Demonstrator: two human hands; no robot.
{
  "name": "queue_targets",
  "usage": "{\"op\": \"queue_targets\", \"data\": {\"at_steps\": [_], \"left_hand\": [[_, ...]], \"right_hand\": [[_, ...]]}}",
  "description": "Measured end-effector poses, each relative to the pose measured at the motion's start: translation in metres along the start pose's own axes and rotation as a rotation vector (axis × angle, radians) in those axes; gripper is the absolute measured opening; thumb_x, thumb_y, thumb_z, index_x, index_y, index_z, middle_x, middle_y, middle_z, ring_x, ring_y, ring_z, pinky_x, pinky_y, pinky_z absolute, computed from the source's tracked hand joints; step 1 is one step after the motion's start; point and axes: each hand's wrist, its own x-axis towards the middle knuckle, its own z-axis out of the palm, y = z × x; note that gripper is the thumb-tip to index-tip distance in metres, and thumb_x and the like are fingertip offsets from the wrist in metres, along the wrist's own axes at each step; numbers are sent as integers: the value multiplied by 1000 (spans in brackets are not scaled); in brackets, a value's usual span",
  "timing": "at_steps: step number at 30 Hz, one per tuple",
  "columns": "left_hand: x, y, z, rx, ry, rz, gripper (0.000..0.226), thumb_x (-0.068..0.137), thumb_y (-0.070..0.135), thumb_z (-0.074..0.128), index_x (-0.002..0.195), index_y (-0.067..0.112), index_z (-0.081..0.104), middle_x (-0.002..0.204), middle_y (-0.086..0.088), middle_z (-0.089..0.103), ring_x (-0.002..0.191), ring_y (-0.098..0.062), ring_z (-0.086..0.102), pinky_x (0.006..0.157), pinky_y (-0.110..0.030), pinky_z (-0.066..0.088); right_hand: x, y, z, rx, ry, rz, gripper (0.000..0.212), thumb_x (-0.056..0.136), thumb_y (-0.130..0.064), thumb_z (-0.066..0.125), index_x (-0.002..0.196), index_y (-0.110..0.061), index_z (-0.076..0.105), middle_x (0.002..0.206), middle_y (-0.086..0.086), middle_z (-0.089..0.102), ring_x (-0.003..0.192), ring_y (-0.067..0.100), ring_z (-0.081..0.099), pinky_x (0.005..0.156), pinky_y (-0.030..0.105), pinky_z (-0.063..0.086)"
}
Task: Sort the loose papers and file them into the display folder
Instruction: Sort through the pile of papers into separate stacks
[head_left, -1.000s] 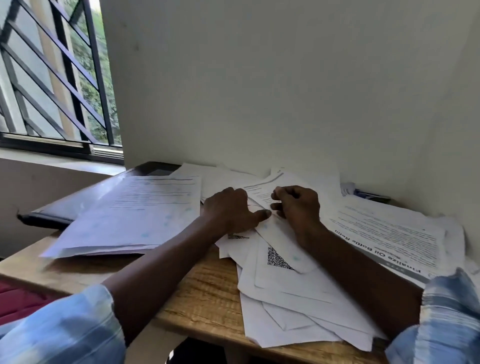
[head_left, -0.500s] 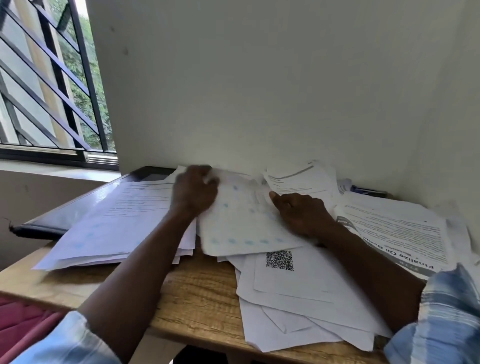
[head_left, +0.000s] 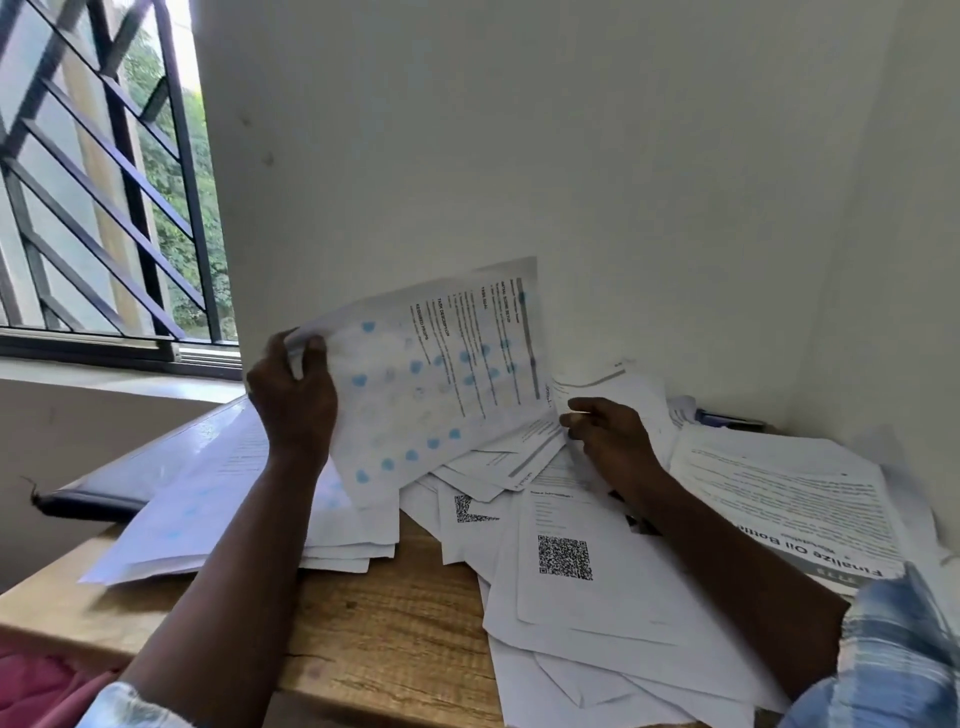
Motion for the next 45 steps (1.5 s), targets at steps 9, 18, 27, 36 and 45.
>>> {"op": "queue_targets", "data": {"at_steps": [9, 18, 27, 36, 45], "left_hand": [[2, -1, 1, -129, 14, -85, 27, 92, 25, 63, 107, 5, 74, 102, -4, 75, 93, -11, 67, 95, -39, 56], [2, 12, 5, -112, 282, -198, 29, 90, 22, 62, 112, 8, 74, 103, -4, 74, 101, -26, 71, 92, -32, 57], [39, 69, -50, -574, 140, -445, 51, 78, -4, 64, 128, 6, 55, 114, -15, 66, 89, -28, 72, 61, -36, 63], [10, 63, -145, -215, -80, -302, 61, 85, -21, 54, 133, 17, 50, 107, -17, 64, 94, -34, 69, 60, -28, 62], [-16, 10, -182, -37, -291, -439, 70, 72, 1, 73, 131, 37, 59, 113, -17, 72, 92, -38, 75, 77, -54, 64]], "right_hand": [[-5, -5, 1, 151, -14, 21, 26, 68, -41, 73, 90, -29, 73, 98, 1, 78, 101, 26, 73, 100, 52, 54], [-20, -23, 9, 249, -56, -44, 18, 100, -6, 56, 109, -12, 70, 99, 11, 78, 78, 21, 71, 66, 26, 52], [-50, -37, 37, -603, -212, -765, 29, 101, -38, 56, 127, -33, 64, 119, -18, 68, 106, 1, 62, 89, 26, 47], [-64, -47, 62, -650, -323, -717, 30, 94, -45, 48, 112, -33, 69, 106, -17, 70, 98, 5, 65, 87, 35, 52], [-48, -75, 143, -564, -208, -166, 45, 90, -66, 52, 98, -26, 72, 103, -5, 72, 103, 23, 68, 83, 32, 48]]}}
